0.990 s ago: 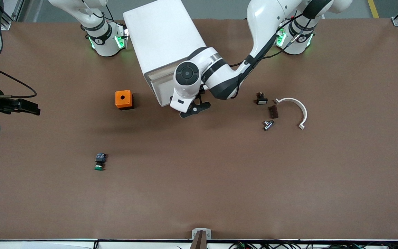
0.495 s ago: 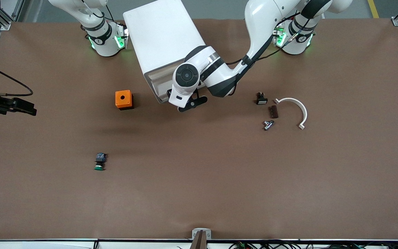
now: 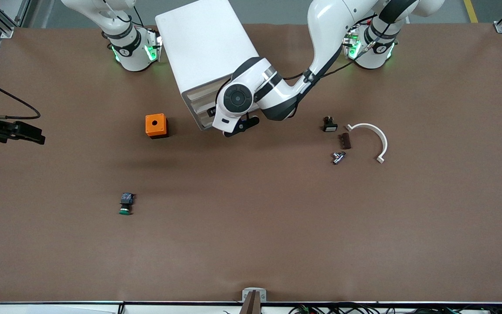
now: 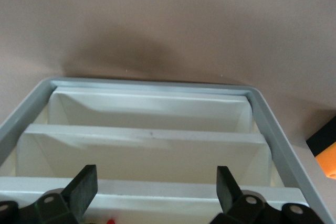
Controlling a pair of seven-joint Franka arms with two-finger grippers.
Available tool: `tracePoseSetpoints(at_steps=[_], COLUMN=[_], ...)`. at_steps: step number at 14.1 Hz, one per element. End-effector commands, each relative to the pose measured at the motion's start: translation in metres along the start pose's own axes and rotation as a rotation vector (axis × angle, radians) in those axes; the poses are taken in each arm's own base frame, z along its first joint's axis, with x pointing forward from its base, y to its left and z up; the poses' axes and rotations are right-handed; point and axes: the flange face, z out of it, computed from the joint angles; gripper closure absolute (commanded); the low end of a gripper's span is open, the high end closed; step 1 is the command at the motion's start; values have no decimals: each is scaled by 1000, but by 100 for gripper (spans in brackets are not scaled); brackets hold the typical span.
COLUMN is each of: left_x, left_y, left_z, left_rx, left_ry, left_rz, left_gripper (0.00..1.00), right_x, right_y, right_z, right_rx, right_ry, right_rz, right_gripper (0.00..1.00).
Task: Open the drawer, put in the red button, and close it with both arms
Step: 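Push the drawer into the cabinet with the left gripper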
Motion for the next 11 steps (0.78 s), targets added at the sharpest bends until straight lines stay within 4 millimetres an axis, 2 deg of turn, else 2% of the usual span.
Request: tracePoseSetpoints(at_steps=[1, 4, 7, 11], left_x=[-9, -9, -8, -10], left_y=[-4, -4, -5, -4], left_z=[1, 4, 8, 1], left_rx=[0, -2, -2, -13], left_ry=[-38, -59, -75, -71], left_rz=[-16, -21, -30, -27], left_gripper=[0, 0, 0, 0], right_x=[-34, -60, -70, -86], right_y=[-3, -5, -4, -6], right_z=[-23, -33, -42, -61], right_rx=[8, 39, 40, 46], right_ry=[27, 45, 55, 97], right_rz=[-2, -6, -14, -20], right_gripper=[0, 0, 0, 0])
